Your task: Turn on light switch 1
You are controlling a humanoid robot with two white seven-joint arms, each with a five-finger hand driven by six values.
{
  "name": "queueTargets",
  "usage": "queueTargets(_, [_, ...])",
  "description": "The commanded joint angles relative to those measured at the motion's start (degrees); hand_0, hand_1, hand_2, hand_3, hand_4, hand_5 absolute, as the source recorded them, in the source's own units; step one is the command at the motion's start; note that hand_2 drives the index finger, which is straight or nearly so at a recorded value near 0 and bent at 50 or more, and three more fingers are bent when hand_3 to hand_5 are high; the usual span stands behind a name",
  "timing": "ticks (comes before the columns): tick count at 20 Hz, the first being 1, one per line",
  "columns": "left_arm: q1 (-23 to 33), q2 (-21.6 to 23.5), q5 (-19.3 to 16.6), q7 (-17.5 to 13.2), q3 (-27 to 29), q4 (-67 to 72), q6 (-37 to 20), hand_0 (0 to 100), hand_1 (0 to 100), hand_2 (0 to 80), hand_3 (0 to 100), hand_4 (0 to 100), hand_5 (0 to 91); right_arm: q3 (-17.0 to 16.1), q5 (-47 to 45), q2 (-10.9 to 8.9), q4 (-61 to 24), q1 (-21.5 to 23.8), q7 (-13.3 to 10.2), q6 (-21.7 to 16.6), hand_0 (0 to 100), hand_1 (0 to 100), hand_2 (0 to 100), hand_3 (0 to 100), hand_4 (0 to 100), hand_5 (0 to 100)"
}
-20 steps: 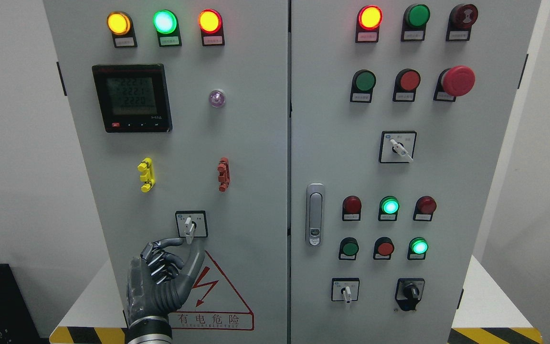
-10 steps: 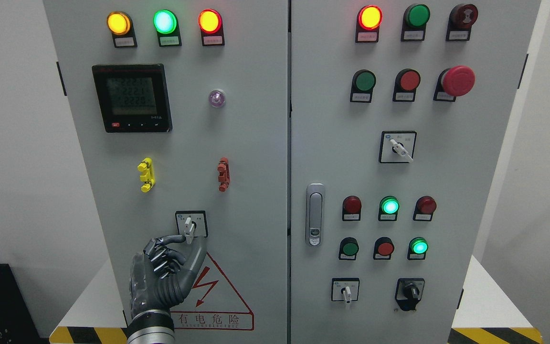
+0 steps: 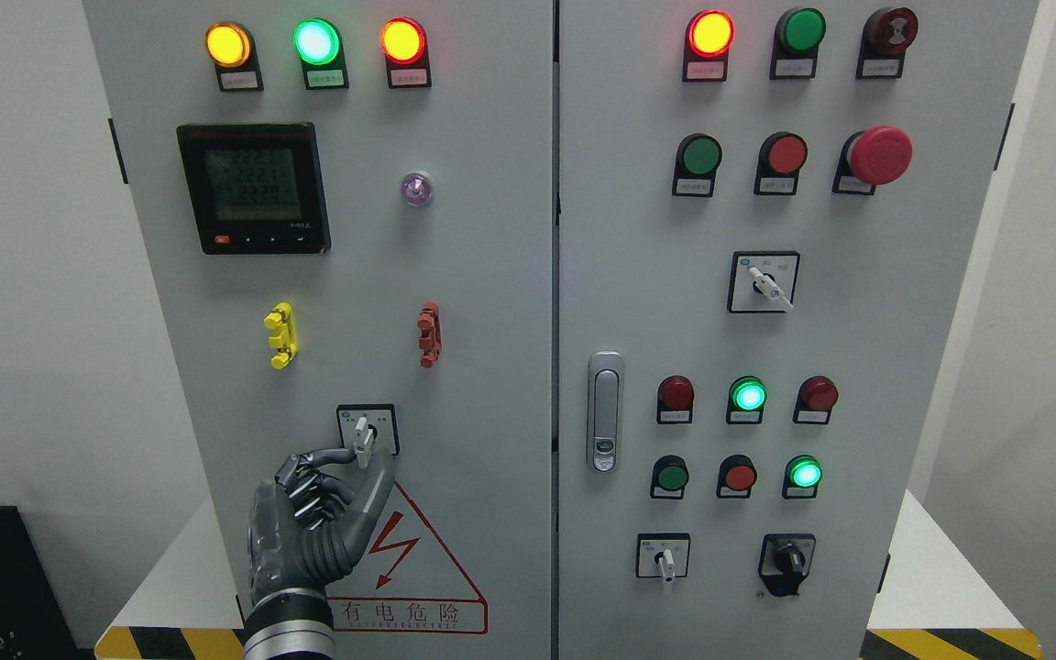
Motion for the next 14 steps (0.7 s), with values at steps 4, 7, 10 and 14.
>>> queueTargets(4, [-0.43,-0.05,0.02,-0.12,0.22,0.33,0.1,15,71,49.6,86,93,86.4,0.0,0.0,0.0,0.0,0.02,-0.03,0.05,31,0,0,0,0,0])
queueTargets(7, [-0.43,-0.23,0.11,-0.12,0.22,0.42,0.18,15,71,50.1,86,93,86.5,0.0,0.0,0.0,0.0,0.02,-0.03,0.05,31,0,0,0,0,0])
queueTargets(10, [-0.69,-0.23,0.11,-0.12,0.22,0.68,0.19,15,71,50.7,86,93,86.6,0.0,0.0,0.0,0.0,0.02,-0.03,0.05,31,0,0,0,0,0])
queueTargets(14, [-0.78,-0.23,0.2,-0.12,0.22,0.86,0.19,15,71,50.8,87,93,86.6,0.0,0.0,0.0,0.0,0.02,-0.03,0.05,31,0,0,0,0,0])
